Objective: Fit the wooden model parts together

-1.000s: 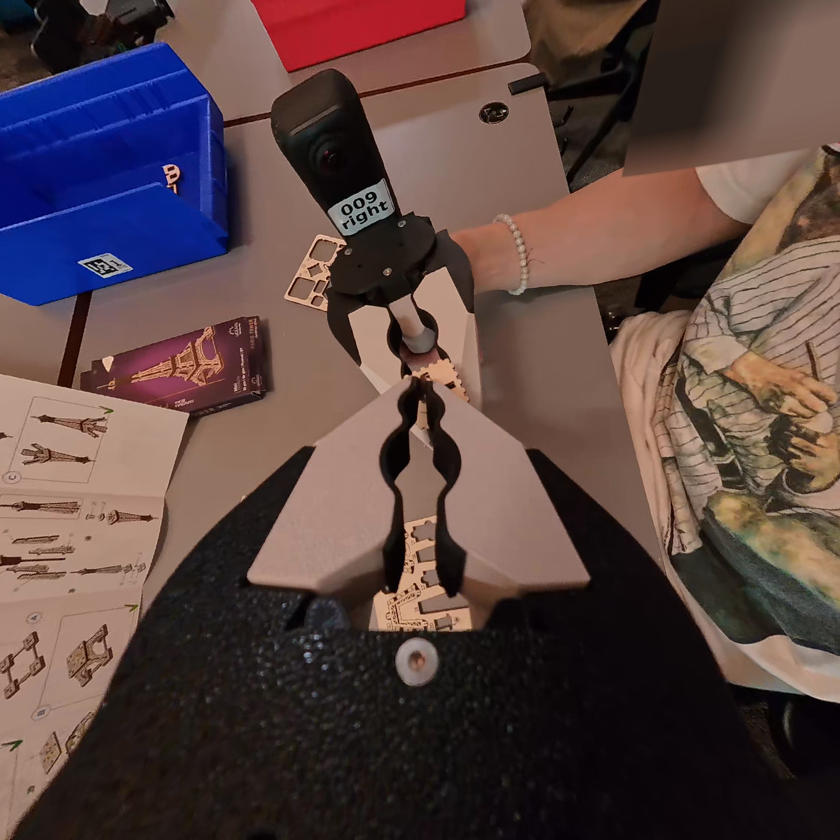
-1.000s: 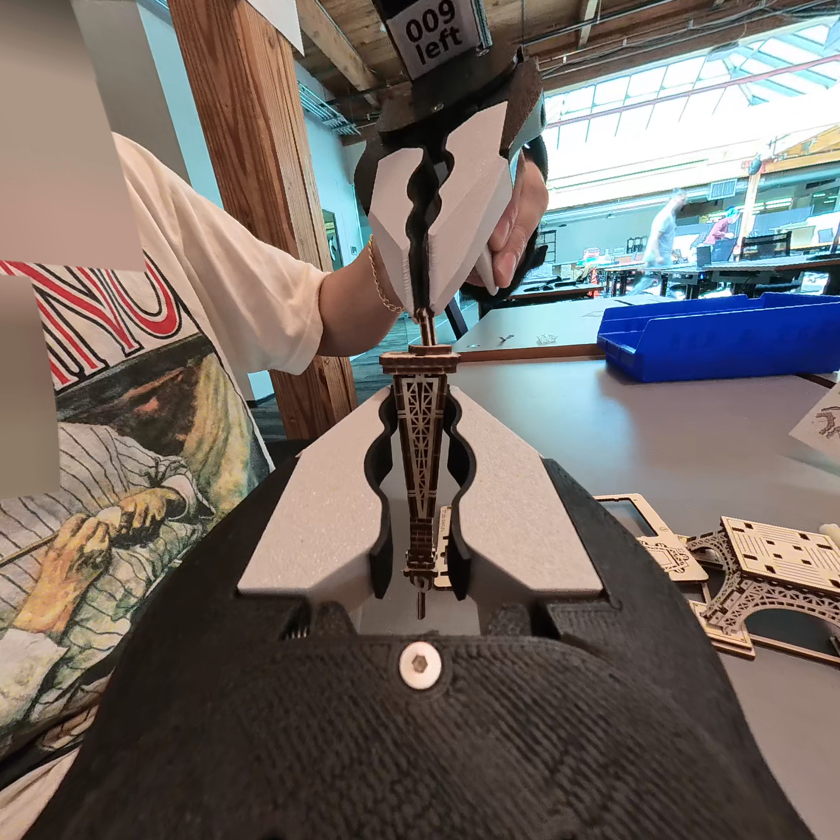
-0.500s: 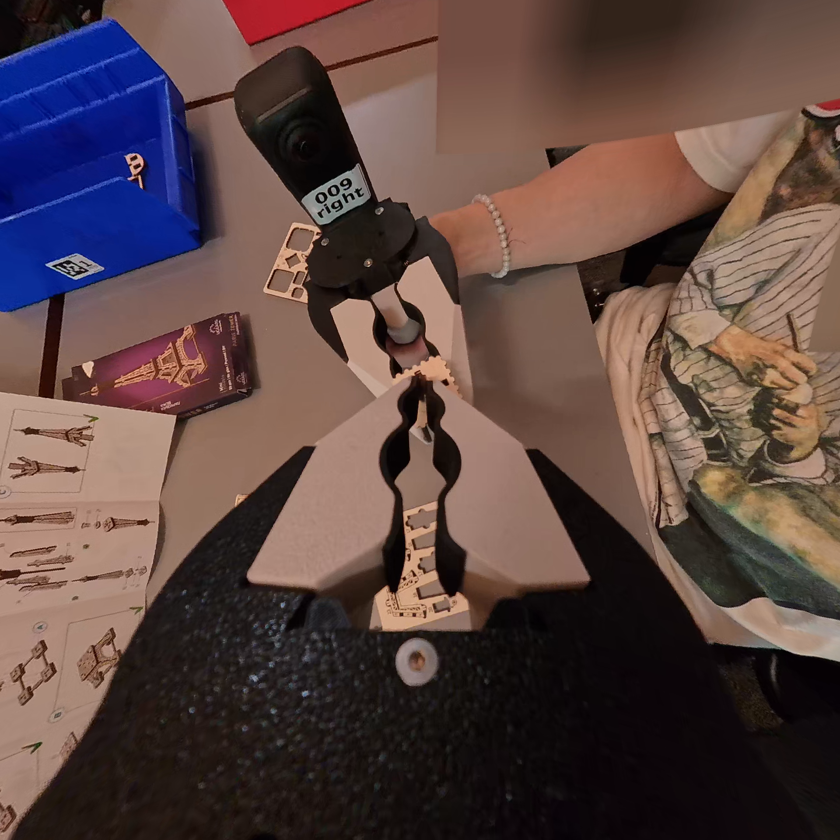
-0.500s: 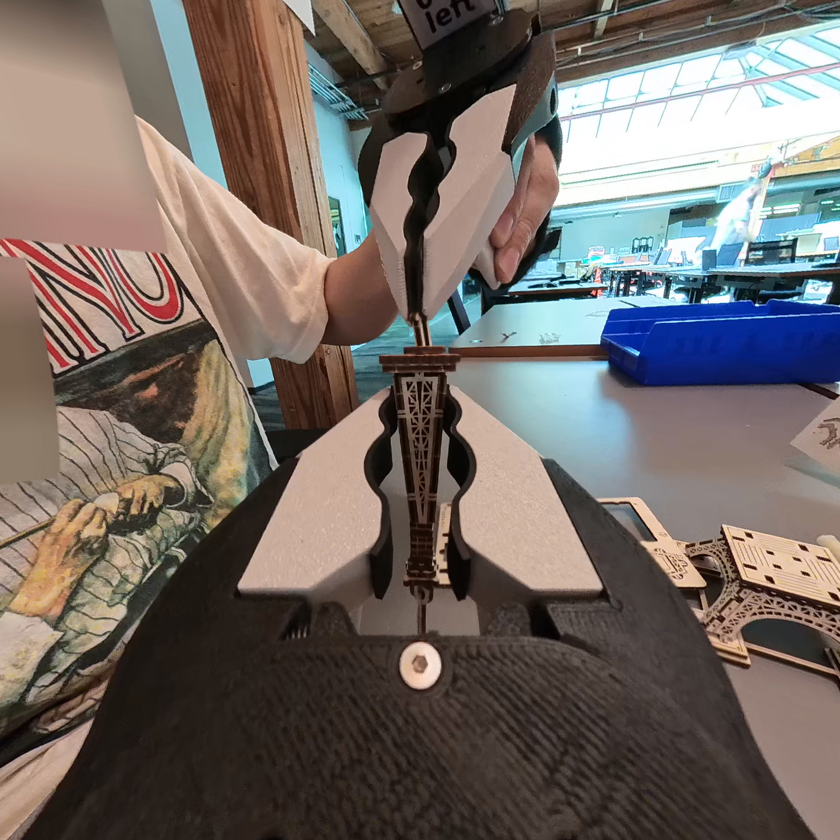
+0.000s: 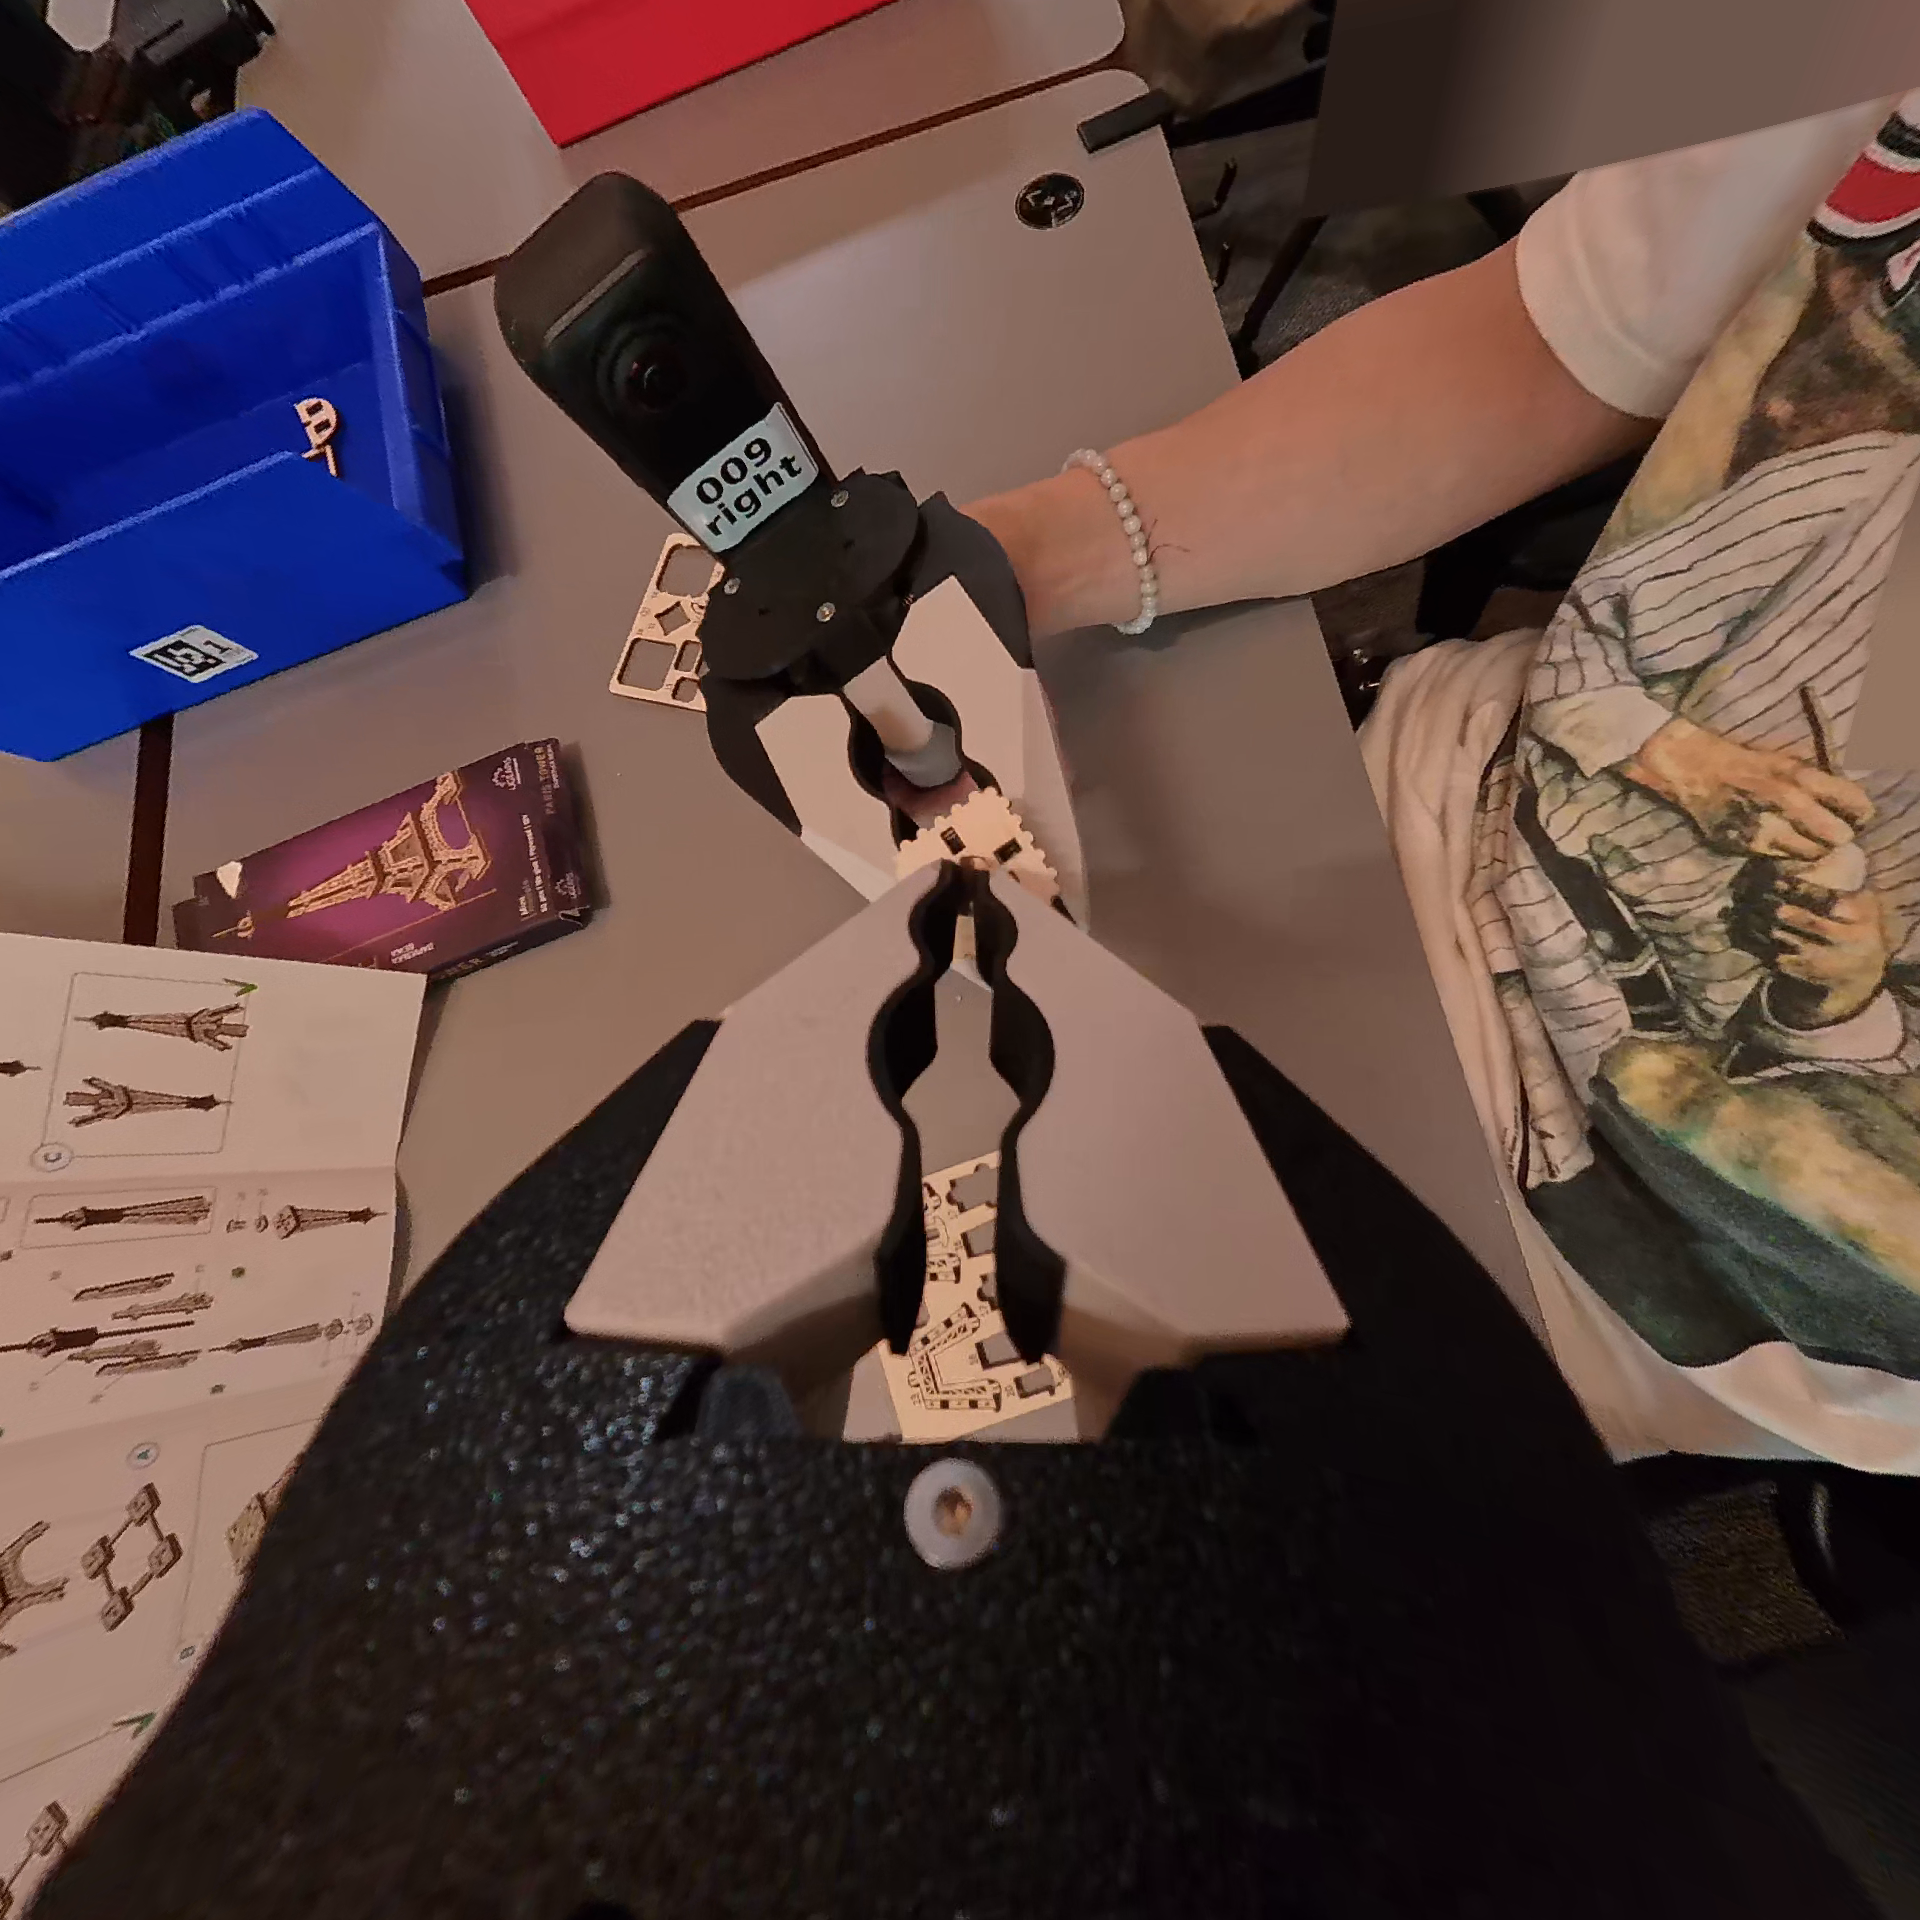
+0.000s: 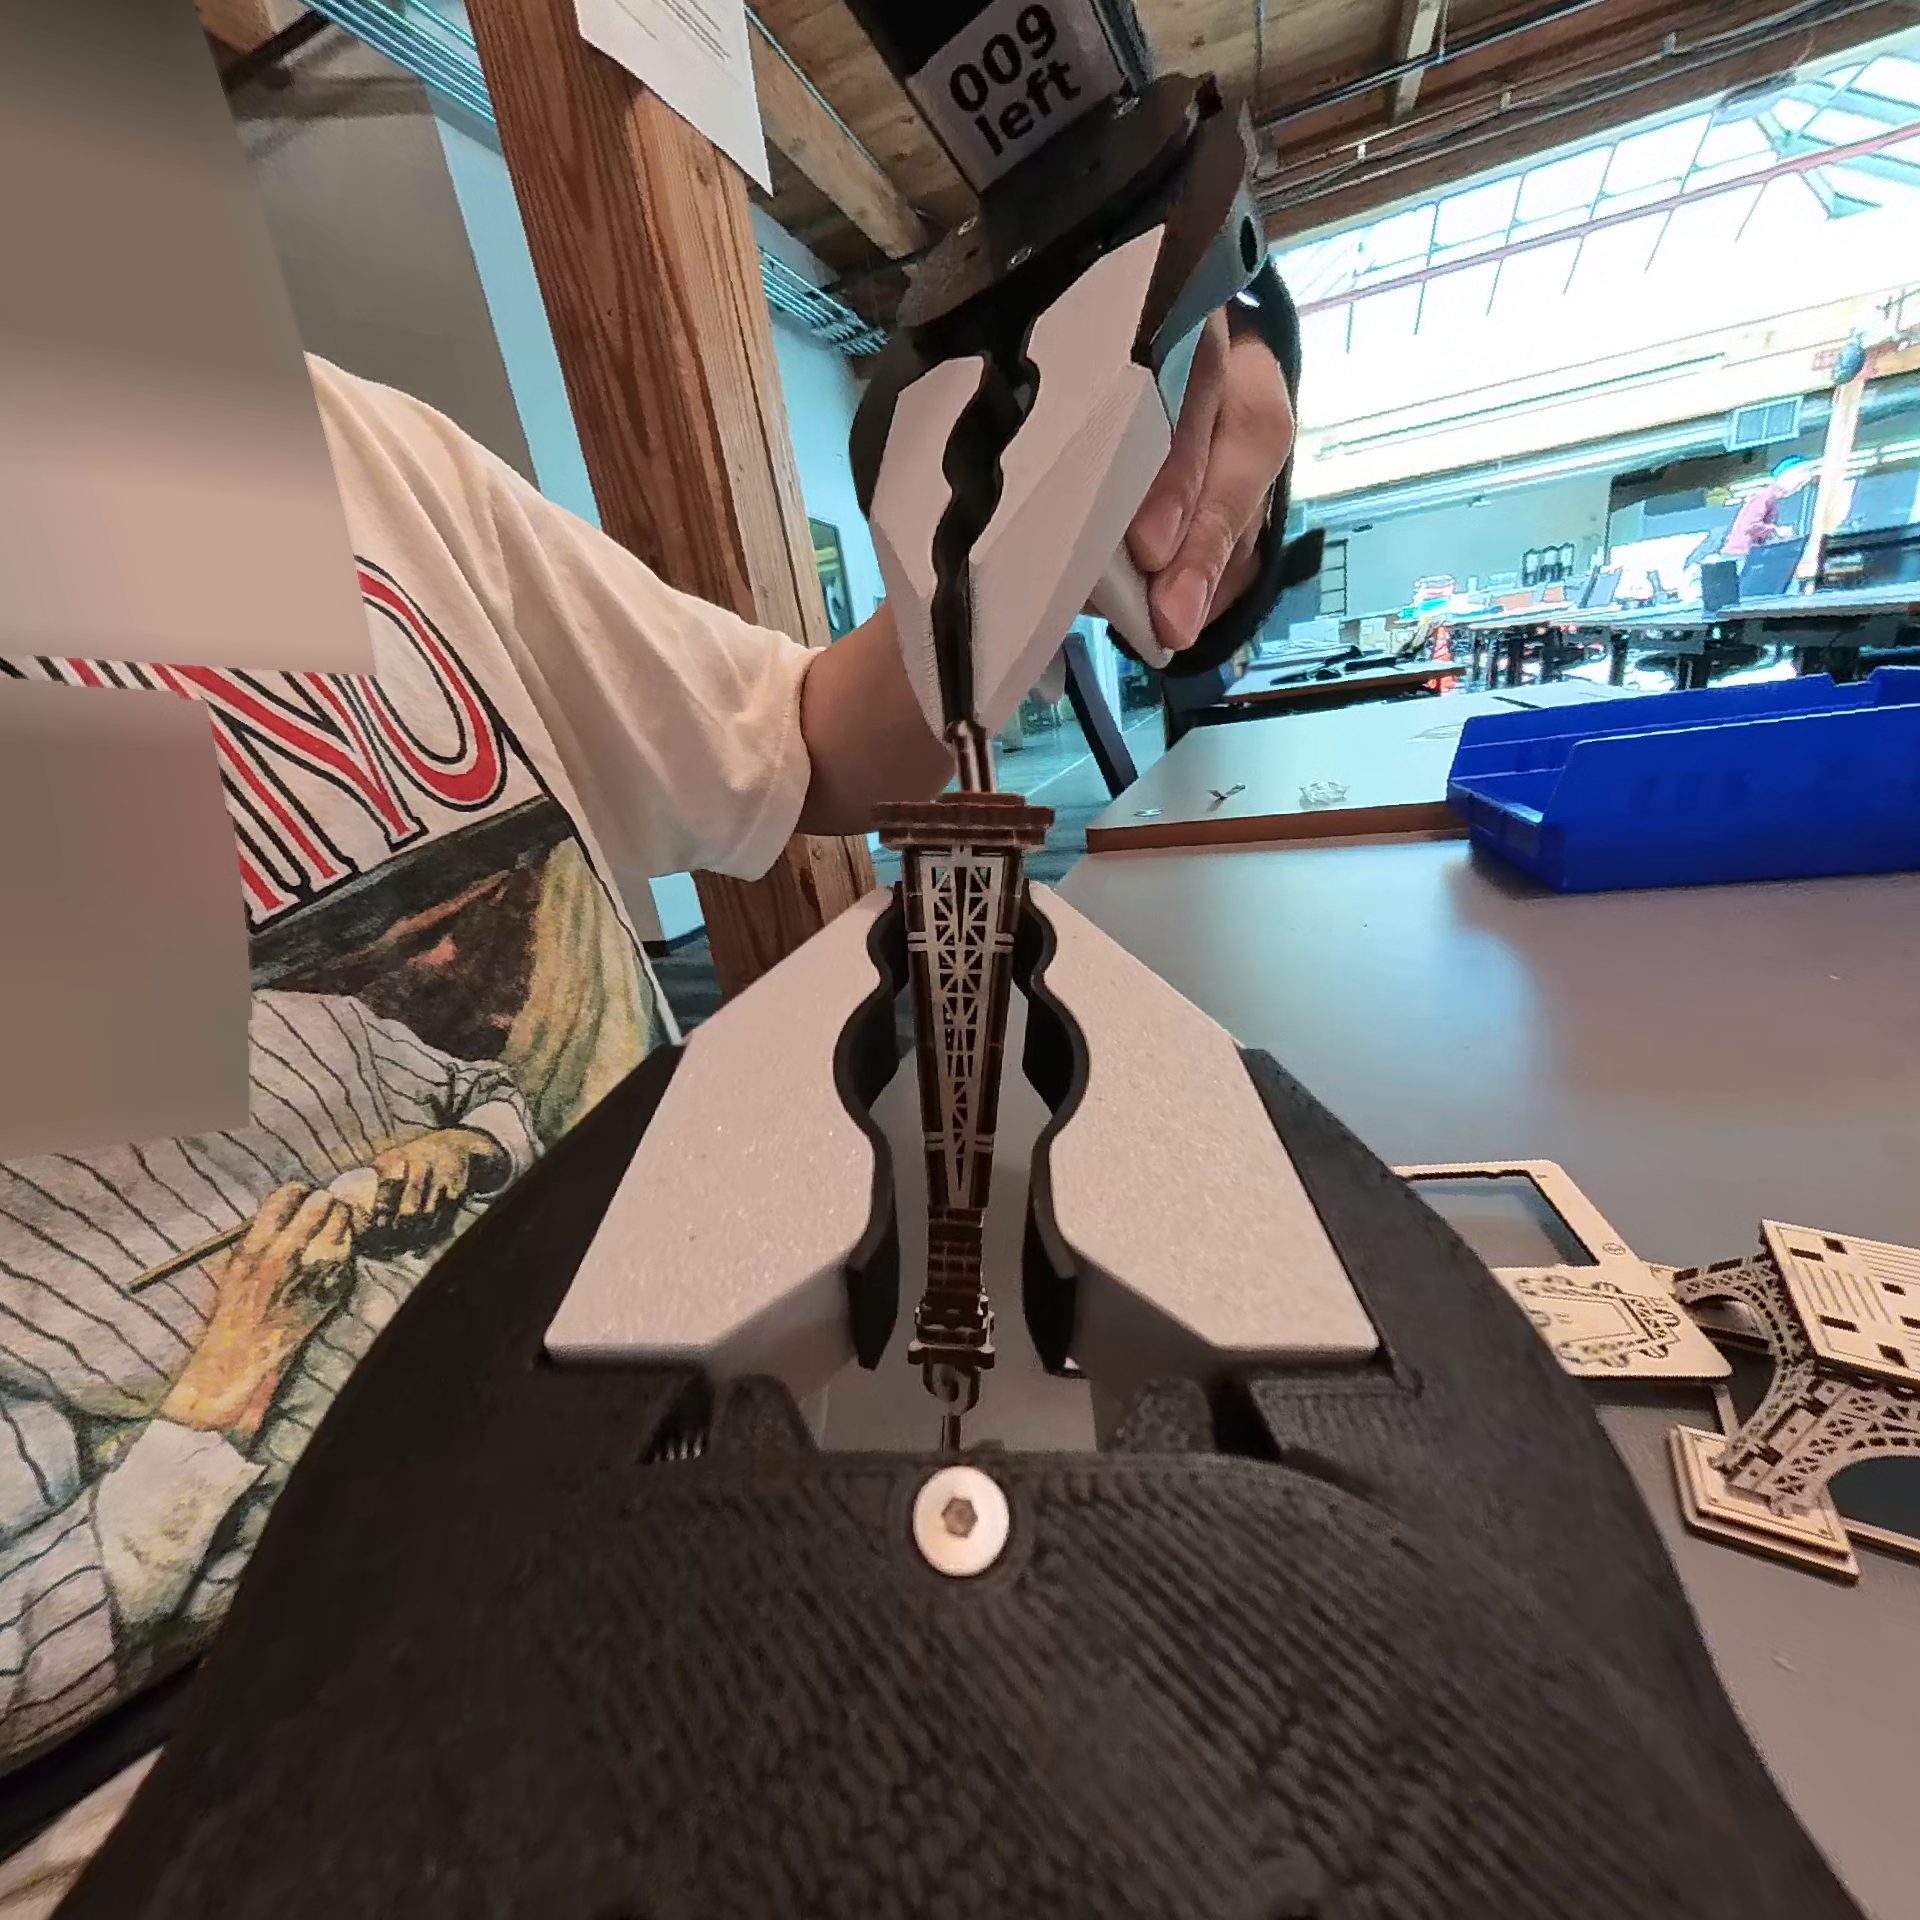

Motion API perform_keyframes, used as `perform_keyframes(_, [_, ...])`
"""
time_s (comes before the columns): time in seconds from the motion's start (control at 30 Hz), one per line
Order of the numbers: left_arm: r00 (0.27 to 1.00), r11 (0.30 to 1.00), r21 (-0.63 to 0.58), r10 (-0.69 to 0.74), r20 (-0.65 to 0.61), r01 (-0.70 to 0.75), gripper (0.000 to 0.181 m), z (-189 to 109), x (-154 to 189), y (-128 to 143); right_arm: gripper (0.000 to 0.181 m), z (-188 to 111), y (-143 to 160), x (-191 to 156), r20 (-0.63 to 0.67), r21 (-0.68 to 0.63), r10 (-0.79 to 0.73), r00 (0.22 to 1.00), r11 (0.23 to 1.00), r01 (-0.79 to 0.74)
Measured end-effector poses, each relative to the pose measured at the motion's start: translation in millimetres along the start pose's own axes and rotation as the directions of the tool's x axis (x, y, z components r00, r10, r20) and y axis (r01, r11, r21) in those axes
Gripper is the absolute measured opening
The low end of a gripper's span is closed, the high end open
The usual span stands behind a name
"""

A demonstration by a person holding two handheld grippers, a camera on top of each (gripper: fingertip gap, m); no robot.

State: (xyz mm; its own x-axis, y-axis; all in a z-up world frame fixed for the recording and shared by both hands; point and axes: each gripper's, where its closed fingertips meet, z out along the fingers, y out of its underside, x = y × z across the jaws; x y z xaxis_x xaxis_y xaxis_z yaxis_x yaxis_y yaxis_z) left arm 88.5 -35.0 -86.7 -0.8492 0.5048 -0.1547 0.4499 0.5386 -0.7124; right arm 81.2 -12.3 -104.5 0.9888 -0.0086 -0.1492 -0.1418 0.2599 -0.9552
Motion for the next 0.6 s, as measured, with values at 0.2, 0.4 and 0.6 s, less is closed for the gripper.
perform_keyframes(0.2, [0.998,0.996,0.065,-0.064,0.005,0.064,0.001,-1.2,-4.2,-5.8,0.016,-1.6,-5.8,-0.1,-0.006,0.035,-0.012,1.000,0.999,0.012])
perform_keyframes(0.4, [0.996,0.991,0.096,-0.090,0.007,0.089,0.000,0.2,-5.3,-6.7,0.016,-0.9,-4.7,1.0,-0.013,0.030,-0.013,1.000,0.999,0.013])
perform_keyframes(0.6, [1.000,0.999,0.052,-0.012,0.017,0.011,0.000,1.9,-1.5,-7.1,0.016,0.3,-2.0,-1.9,0.010,0.017,0.001,1.000,1.000,-0.001])
